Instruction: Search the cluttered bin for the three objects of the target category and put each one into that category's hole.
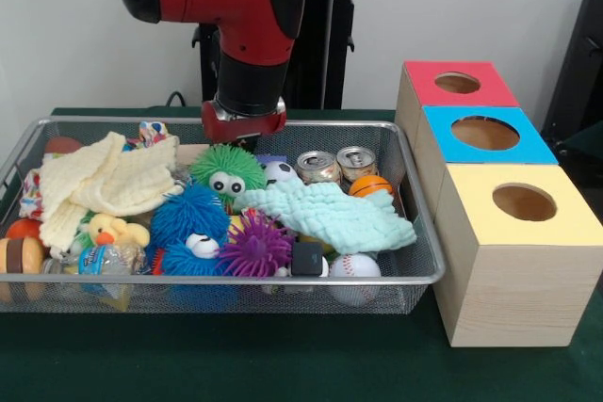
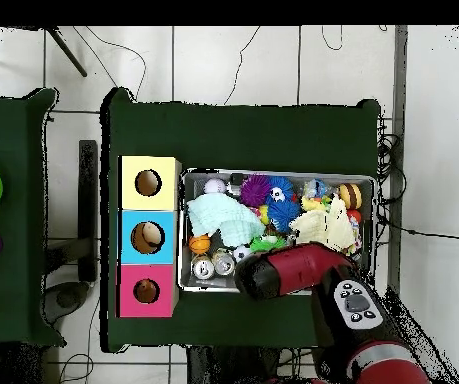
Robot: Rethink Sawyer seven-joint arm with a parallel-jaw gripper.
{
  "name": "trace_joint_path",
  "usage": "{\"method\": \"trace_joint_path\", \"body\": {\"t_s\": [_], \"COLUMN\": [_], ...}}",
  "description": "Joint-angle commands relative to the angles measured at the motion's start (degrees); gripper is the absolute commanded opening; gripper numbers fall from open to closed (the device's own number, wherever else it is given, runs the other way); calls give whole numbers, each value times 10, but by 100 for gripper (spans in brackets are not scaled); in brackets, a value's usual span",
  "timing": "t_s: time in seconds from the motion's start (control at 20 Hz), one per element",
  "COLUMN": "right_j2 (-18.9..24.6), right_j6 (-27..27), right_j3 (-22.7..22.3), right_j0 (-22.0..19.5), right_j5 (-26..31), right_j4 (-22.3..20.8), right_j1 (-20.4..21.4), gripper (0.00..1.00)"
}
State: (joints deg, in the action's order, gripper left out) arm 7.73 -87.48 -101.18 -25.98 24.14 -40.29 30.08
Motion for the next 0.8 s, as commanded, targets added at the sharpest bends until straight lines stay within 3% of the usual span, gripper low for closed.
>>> {"method": "trace_joint_path", "body": {"t_s": [0.05,0.8], "right_j2": [72,99], "right_j6": [64,62], "right_j3": [19,13], "right_j0": [-21,-35], "right_j5": [71,103], "right_j4": [15,23], "right_j1": [20,36], "gripper": [0,0]}}
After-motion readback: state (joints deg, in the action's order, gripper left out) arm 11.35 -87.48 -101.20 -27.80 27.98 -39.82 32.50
